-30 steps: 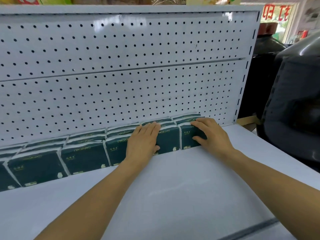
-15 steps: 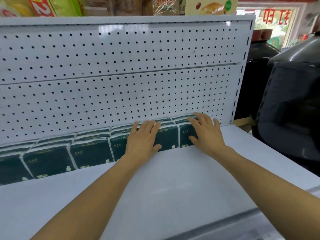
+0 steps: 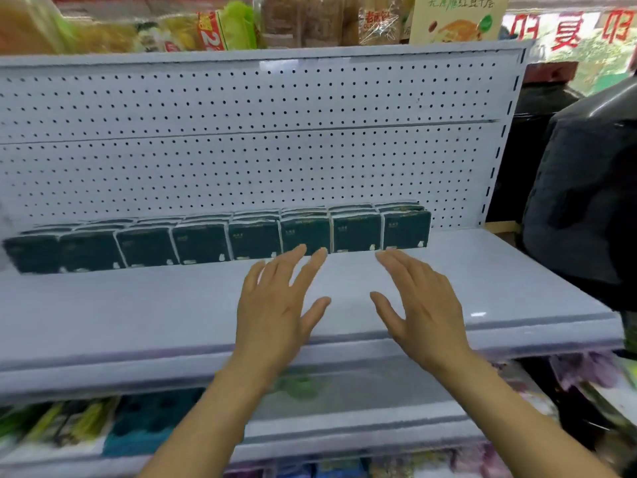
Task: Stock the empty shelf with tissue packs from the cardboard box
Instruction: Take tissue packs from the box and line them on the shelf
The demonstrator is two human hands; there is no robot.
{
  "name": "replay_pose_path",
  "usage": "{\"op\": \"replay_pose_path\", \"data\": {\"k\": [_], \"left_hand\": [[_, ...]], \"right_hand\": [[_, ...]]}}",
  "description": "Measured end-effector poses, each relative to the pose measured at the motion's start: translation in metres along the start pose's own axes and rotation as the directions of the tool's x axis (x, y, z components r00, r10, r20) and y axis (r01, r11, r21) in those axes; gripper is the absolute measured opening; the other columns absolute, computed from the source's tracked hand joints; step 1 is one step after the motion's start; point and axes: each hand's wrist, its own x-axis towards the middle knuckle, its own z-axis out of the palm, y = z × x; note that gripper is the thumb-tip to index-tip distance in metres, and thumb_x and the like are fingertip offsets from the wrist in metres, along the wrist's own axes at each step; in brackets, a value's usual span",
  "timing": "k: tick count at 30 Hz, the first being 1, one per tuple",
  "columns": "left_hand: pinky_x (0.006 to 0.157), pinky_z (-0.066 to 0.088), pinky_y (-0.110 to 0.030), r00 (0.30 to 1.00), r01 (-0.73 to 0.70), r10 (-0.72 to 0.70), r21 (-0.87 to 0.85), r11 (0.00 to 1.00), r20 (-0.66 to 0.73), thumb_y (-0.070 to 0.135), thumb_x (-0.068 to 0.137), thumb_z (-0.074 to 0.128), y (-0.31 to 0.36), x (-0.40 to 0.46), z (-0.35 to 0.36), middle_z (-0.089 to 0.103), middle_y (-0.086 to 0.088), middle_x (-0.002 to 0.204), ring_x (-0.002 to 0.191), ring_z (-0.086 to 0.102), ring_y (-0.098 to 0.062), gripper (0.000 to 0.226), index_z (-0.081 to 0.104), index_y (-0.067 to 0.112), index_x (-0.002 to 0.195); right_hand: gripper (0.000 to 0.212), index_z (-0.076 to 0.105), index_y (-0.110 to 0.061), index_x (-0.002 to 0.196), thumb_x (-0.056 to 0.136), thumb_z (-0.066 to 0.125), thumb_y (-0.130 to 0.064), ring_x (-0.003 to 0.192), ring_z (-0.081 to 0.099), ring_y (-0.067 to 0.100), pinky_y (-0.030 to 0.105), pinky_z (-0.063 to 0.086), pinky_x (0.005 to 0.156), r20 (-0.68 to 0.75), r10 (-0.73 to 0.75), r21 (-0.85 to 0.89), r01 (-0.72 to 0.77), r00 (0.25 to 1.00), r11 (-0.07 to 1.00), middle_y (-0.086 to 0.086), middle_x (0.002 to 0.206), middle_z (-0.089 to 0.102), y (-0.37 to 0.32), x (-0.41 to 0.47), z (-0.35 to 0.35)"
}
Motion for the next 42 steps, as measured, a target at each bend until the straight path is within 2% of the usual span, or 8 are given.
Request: {"op": "replay_pose_path", "data": {"k": [5,11,15,19,22,27,32,42], "left_hand": [[0.107,0.039,-0.047,0.989,0.096,-0.101,0.053,0.994,0.108,0.053,0.093,0.044,-0.005,-0.099,-0.057,0.052,-0.004,0.143,0.126,0.050,-0.023,0.064,0.036,0.022,0.148],[0.108,0.039,-0.052,0.942,0.187,-0.227,0.174,0.967,0.248,0.051,0.092,0.043,-0.048,-0.198,-0.113,0.048,-0.005,0.146,0.130,0.047,-0.027,0.065,0.035,0.022,0.150],[0.111,0.035,-0.051,0.881,0.288,-0.361,0.259,0.922,0.306,0.055,0.093,0.048,-0.091,-0.253,-0.155,0.043,-0.002,0.151,0.135,0.043,-0.026,0.069,0.028,0.026,0.153],[0.105,0.041,-0.052,0.842,0.348,-0.430,0.280,0.895,0.327,0.049,0.088,0.065,-0.143,-0.313,-0.208,0.047,-0.004,0.147,0.130,0.048,-0.028,0.074,0.035,0.024,0.151],[0.105,0.040,-0.048,0.807,0.363,-0.464,0.313,0.878,0.365,0.049,0.088,0.065,-0.187,-0.363,-0.252,0.047,-0.005,0.147,0.131,0.048,-0.028,0.073,0.036,0.022,0.150],[0.113,0.029,-0.042,0.698,0.426,-0.563,0.376,0.823,0.442,0.053,0.095,0.051,-0.256,-0.448,-0.317,0.037,-0.001,0.154,0.139,0.036,-0.023,0.072,0.022,0.026,0.155],[0.108,0.032,-0.042,0.562,0.541,-0.676,0.406,0.736,0.476,0.052,0.093,0.055,-0.310,-0.527,-0.357,0.043,-0.002,0.148,0.133,0.043,-0.027,0.074,0.025,0.024,0.155],[0.100,0.043,-0.044,0.170,0.812,-0.820,0.394,0.431,0.547,0.044,0.093,0.060,-0.392,-0.645,-0.353,0.048,-0.015,0.143,0.121,0.052,-0.034,0.077,0.020,0.019,0.155]], "right_hand": [[0.052,0.046,-0.016,0.140,0.093,0.050,-0.038,0.122,0.051,0.025,0.042,0.044,0.092,0.091,-0.081,0.112,0.071,0.993,0.991,0.006,0.137,0.053,-0.077,-0.054,-0.011],[0.051,0.049,-0.017,0.136,0.091,0.048,-0.040,0.128,0.045,0.030,0.053,0.039,0.102,0.245,-0.213,0.142,0.182,0.946,0.973,0.008,0.142,0.048,-0.173,-0.100,0.006],[0.055,0.050,-0.017,0.135,0.090,0.039,-0.046,0.123,0.050,0.030,0.049,0.043,0.099,0.325,-0.235,0.193,0.179,0.916,0.965,0.008,0.139,0.051,-0.250,-0.112,0.018],[0.050,0.052,-0.015,0.134,0.092,0.054,-0.041,0.118,0.055,0.029,0.046,0.048,0.093,0.356,-0.264,0.221,0.193,0.897,0.956,0.009,0.135,0.055,-0.343,-0.128,0.034],[0.051,0.052,-0.015,0.133,0.088,0.066,-0.035,0.116,0.056,0.030,0.045,0.049,0.089,0.382,-0.277,0.293,0.169,0.882,0.941,0.008,0.133,0.056,-0.418,-0.146,0.047],[0.047,0.054,-0.016,0.131,0.089,0.063,-0.036,0.115,0.055,0.029,0.042,0.049,0.085,0.462,-0.322,0.362,0.156,0.826,0.919,0.006,0.130,0.057,-0.528,-0.174,0.072],[0.041,0.057,-0.017,0.126,0.089,0.065,-0.032,0.106,0.058,0.031,0.040,0.048,0.074,0.544,-0.358,0.386,0.153,0.759,0.910,0.006,0.121,0.060,-0.606,-0.200,0.101],[0.042,0.048,-0.024,0.138,0.099,0.048,-0.038,0.125,0.045,0.024,0.040,0.042,0.090,0.747,-0.496,0.477,0.162,0.443,0.864,0.000,0.132,0.053,-0.700,-0.244,0.190]]}}
